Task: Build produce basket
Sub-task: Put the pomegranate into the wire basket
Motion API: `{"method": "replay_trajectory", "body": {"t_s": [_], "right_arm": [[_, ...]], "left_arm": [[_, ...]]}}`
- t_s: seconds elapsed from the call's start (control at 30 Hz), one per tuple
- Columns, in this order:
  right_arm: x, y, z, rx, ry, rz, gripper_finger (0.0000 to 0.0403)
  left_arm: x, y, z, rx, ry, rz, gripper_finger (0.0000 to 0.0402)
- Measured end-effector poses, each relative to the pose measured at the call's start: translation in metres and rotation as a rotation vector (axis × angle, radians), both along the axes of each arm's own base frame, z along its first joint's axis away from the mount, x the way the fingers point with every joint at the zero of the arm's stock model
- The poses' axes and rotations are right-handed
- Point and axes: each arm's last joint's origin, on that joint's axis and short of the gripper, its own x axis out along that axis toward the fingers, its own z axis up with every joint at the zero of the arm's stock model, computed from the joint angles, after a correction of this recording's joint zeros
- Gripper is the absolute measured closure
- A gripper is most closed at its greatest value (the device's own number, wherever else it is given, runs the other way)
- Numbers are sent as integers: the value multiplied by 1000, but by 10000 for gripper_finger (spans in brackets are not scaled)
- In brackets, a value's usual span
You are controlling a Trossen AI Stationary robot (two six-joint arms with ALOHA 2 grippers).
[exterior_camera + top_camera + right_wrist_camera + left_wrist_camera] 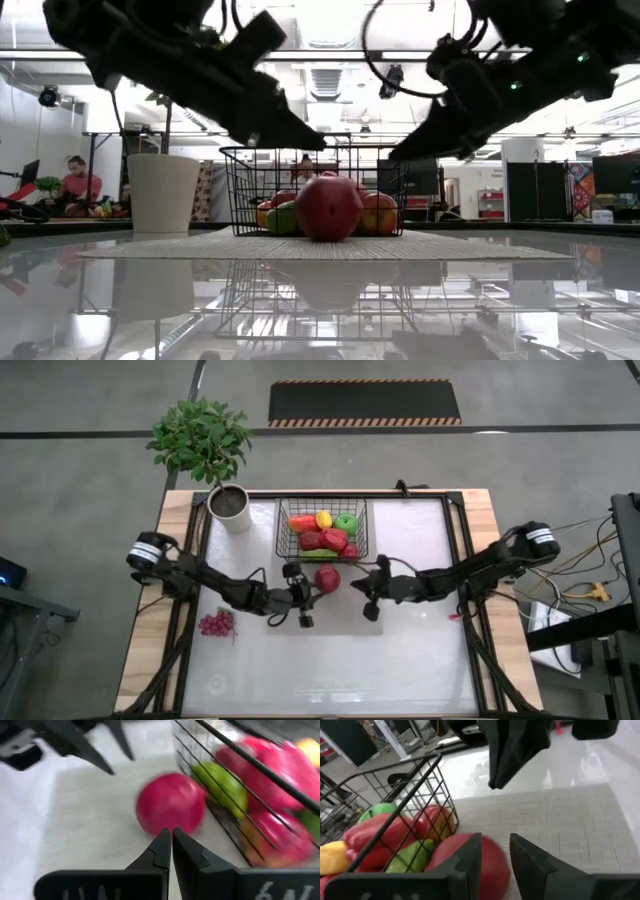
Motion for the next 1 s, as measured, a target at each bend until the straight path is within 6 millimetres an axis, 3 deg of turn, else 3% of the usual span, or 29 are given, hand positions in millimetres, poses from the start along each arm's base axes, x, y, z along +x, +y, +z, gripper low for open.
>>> {"method": "replay_trajectory", "body": {"t_s": [0.23,0.47,0.77,1.0], "right_arm": [[41,3,-10,-160,3,-52,394],[74,3,-9,-251,46,-94,394],[79,0,-13,-267,149,-156,394],[78,9,-14,-229,164,-52,394]], "left_arm": [[-19,-4,27,-4,-16,-25,318],[-37,1,20,-68,-19,4,318],[-37,2,11,-112,-16,29,318],[-36,2,10,-145,-32,46,318]]}}
